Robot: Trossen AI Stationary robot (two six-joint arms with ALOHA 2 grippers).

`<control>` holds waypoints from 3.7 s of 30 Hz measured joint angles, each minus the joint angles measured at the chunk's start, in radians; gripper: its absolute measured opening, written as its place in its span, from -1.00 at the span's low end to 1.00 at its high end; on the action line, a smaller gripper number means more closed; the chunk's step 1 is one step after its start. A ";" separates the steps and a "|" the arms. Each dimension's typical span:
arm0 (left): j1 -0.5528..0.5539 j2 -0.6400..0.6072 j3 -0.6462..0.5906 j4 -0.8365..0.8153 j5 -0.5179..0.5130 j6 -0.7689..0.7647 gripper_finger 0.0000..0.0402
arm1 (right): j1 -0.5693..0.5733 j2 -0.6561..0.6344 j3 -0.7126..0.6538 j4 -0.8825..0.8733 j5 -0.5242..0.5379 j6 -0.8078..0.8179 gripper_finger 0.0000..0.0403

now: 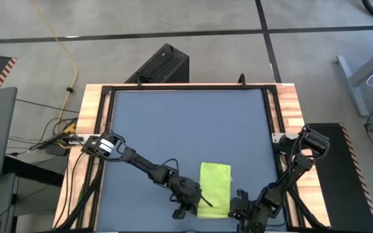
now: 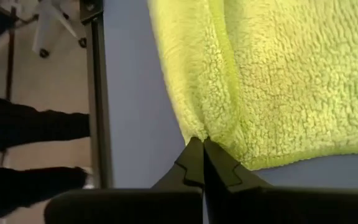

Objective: Roll towel
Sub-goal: Roll the green towel

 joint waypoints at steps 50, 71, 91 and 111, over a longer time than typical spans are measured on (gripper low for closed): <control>-0.155 -0.100 0.017 -0.105 -0.332 0.423 -0.10 | 0.004 0.001 -0.001 0.077 0.113 0.247 -0.94; -0.166 -0.014 0.047 -0.148 -0.530 0.453 -0.13 | -0.003 0.001 0.000 0.104 0.098 0.255 -0.94; -0.125 0.000 0.048 -0.221 -0.534 0.324 -0.48 | -0.003 0.001 -0.001 0.104 0.089 0.275 -0.94; 0.058 0.002 0.053 -0.176 0.042 -0.025 -1.00 | 0.040 0.001 -0.001 0.095 0.094 0.518 -0.94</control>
